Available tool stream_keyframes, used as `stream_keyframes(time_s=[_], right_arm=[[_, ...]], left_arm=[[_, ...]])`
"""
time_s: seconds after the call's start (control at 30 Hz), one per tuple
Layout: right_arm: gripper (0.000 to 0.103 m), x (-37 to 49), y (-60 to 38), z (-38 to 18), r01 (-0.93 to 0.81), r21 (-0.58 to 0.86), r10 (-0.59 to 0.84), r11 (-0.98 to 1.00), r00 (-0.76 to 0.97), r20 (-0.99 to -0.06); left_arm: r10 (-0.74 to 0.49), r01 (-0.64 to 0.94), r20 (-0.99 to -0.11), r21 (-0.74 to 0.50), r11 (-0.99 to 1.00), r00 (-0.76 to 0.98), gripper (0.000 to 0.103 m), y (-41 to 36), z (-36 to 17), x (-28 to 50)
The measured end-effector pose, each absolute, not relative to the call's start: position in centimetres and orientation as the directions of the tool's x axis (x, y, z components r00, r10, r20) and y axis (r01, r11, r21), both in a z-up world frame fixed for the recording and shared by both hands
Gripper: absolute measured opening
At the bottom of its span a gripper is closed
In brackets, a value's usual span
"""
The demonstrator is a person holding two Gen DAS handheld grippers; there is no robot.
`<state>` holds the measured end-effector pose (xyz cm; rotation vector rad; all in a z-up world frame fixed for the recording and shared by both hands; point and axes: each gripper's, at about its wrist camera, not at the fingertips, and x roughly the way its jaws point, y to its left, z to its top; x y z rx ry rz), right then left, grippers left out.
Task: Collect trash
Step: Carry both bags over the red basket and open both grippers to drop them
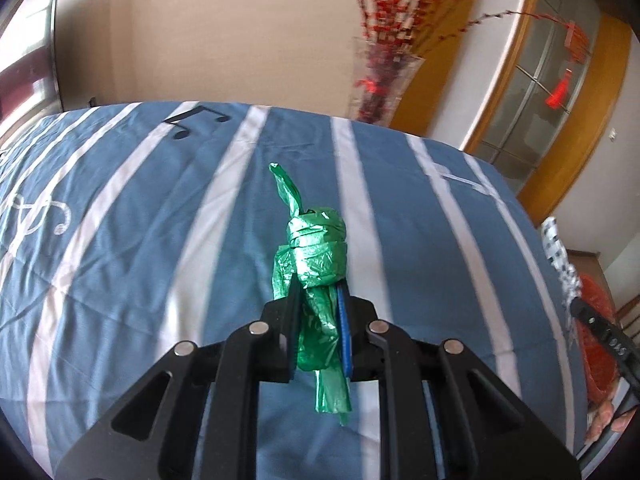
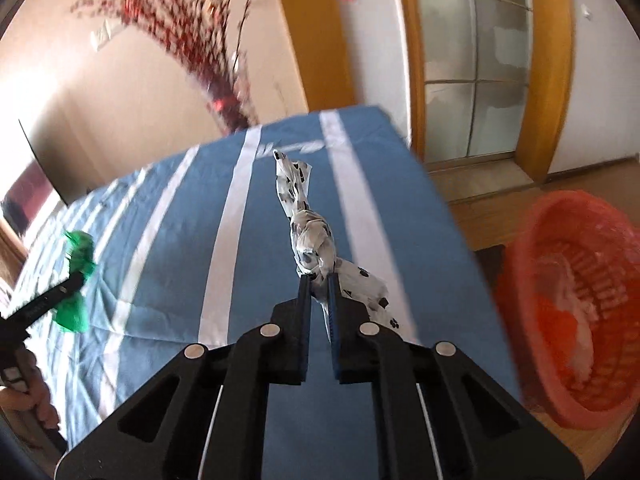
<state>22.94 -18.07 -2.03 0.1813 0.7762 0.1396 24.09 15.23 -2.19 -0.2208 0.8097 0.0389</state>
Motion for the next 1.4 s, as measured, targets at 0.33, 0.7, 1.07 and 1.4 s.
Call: stream_keyframes(time_s=[0.33,0.7,1.07,1.4], right_arm=[[0.009,17.5,-22.8,1.5,-0.005,0.236,0.147,0.972,0.795,-0.588],[0.009,14.6,-26.2,2.6,0.039,0.247,0.105,0.968,0.833,-0.543],[0.009,13.2,-29.3,2.3,0.093,0.265,0.064,0.960,0.847,-0.528],[0.009,11.9,-33.4,2.0,0.165,0.302,0.013,0.939,0.860,-0.510]], left_arm=[[-0.132,0.000,-0.704,-0.184,0.983,0.698,0.017,8.8,-0.6,22.9],[-0.224,0.127,-0.682,-0.189,0.974,0.696,0.017,2.2,1.1,21.6],[-0.312,0.231,-0.682,-0.210,0.950,0.662,0.017,-3.7,1.3,21.1],[-0.431,0.346,-0.666,-0.267,0.900,0.608,0.017,-10.2,1.9,20.8]])
